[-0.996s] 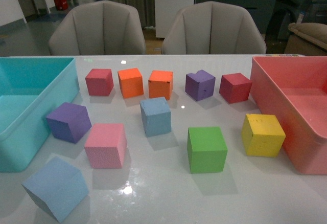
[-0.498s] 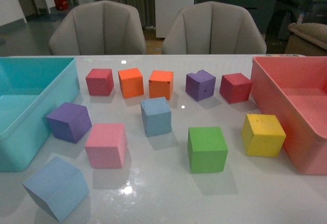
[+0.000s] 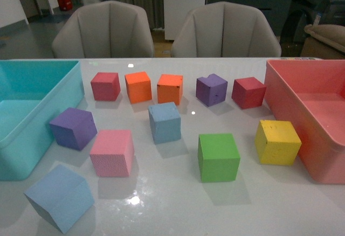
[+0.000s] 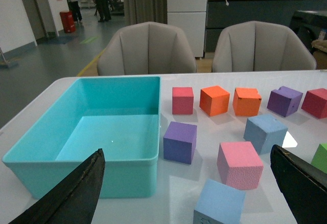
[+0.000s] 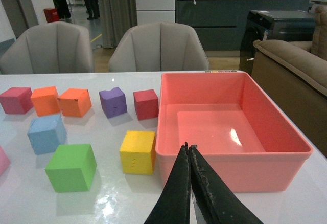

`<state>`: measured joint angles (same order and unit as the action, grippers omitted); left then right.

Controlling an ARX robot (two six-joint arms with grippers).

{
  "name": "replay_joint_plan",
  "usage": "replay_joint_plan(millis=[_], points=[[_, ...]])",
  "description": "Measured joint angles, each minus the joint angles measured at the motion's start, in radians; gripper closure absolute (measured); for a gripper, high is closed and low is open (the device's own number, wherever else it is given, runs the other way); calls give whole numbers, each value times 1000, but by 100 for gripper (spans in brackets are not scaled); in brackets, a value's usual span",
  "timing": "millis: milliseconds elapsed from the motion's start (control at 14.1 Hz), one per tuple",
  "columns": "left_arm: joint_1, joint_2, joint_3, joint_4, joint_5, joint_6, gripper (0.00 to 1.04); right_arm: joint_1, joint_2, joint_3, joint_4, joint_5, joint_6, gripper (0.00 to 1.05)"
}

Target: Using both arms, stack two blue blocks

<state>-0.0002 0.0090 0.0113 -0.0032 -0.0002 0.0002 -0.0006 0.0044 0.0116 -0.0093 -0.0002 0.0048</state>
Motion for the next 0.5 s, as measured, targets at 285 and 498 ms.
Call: replay_joint_plan(millis=[285,498], points=[[0,0,0,0,0,0,7,0,0,0,6,0,-1,89],[0,0,0,0,0,0,7,0,0,0,6,0,-2,47]])
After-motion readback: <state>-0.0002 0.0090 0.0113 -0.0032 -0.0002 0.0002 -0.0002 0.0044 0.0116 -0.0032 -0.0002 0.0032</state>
